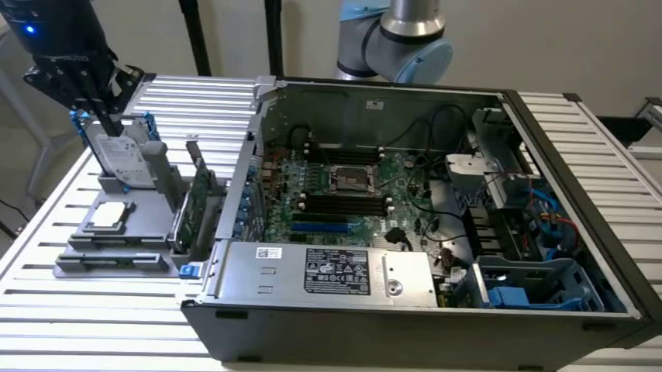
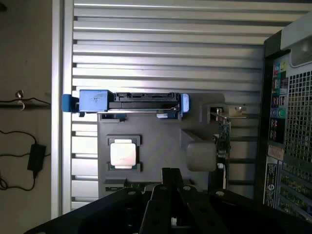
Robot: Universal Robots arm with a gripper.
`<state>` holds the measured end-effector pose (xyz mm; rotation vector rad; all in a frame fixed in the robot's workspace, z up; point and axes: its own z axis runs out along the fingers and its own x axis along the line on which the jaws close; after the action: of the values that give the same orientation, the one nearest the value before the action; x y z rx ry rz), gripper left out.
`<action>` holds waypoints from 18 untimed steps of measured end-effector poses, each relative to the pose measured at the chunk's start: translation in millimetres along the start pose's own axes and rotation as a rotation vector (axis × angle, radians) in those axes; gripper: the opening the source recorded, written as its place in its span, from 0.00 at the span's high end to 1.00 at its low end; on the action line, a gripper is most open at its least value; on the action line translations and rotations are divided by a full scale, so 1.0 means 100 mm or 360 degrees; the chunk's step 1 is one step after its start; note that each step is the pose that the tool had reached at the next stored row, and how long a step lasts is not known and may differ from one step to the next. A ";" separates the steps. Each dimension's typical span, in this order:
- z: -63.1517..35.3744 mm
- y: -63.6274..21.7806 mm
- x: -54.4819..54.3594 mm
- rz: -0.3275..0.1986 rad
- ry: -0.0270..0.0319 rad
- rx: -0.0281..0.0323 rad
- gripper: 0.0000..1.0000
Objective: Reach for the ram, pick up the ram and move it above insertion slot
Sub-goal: 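Reach for the ram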
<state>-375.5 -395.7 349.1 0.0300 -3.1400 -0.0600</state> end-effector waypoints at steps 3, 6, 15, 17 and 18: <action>-0.002 -0.022 0.00 0.0000 0.00003 0.00002 0.89; -0.005 -0.151 0.00 0.0000 -0.00002 -0.00001 0.89; -0.021 -0.540 0.01 0.0000 0.00001 0.00001 0.89; -0.024 -0.627 0.02 0.0000 0.00002 0.00000 0.89; -0.025 -0.672 0.03 0.0000 -0.00001 -0.00001 0.89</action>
<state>-377.1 -463.0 349.1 0.0304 -3.1401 -0.0601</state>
